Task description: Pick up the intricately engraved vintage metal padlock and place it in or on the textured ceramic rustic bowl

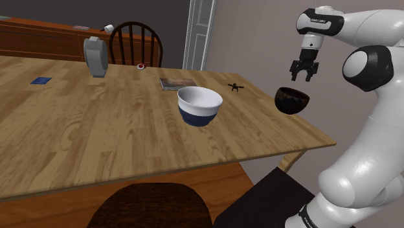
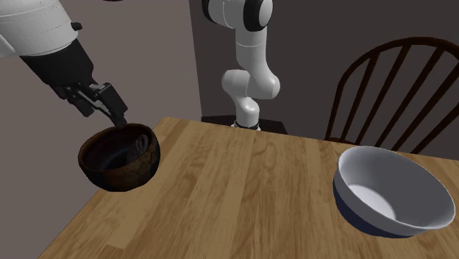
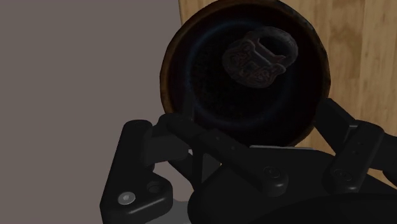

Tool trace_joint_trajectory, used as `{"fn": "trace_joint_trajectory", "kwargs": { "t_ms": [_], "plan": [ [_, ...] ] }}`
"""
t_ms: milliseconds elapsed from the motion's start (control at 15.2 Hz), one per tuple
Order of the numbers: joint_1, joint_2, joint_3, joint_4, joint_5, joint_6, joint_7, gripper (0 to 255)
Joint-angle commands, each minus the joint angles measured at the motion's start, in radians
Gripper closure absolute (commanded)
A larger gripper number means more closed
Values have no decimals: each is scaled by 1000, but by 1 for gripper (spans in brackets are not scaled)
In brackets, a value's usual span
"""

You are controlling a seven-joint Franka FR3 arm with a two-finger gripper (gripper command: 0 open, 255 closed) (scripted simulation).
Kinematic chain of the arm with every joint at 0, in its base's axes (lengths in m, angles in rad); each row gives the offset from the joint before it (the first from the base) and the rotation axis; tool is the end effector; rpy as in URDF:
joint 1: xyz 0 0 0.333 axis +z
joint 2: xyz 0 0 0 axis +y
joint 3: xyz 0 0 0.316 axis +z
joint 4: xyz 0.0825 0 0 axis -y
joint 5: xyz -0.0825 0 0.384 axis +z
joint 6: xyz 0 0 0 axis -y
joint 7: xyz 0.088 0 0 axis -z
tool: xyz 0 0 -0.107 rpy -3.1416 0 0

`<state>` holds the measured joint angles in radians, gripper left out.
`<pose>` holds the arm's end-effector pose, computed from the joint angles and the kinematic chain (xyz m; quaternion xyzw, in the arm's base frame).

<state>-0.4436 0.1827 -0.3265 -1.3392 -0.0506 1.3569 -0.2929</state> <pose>0.4288 -0.3975 0.6155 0.9666 -0.2384 -0.0942 0.0076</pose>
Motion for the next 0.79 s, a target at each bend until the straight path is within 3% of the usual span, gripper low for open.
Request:
{"fn": "trace_joint_trajectory", "kwargs": {
  "t_ms": [0,198,726],
  "plan": [
    [-4,24,-1,67,7,-43,-6,0],
    [-28,118,-5,295,34,-181,-25,0],
    [-28,118,-5,295,34,-180,-25,0]
  ]
}}
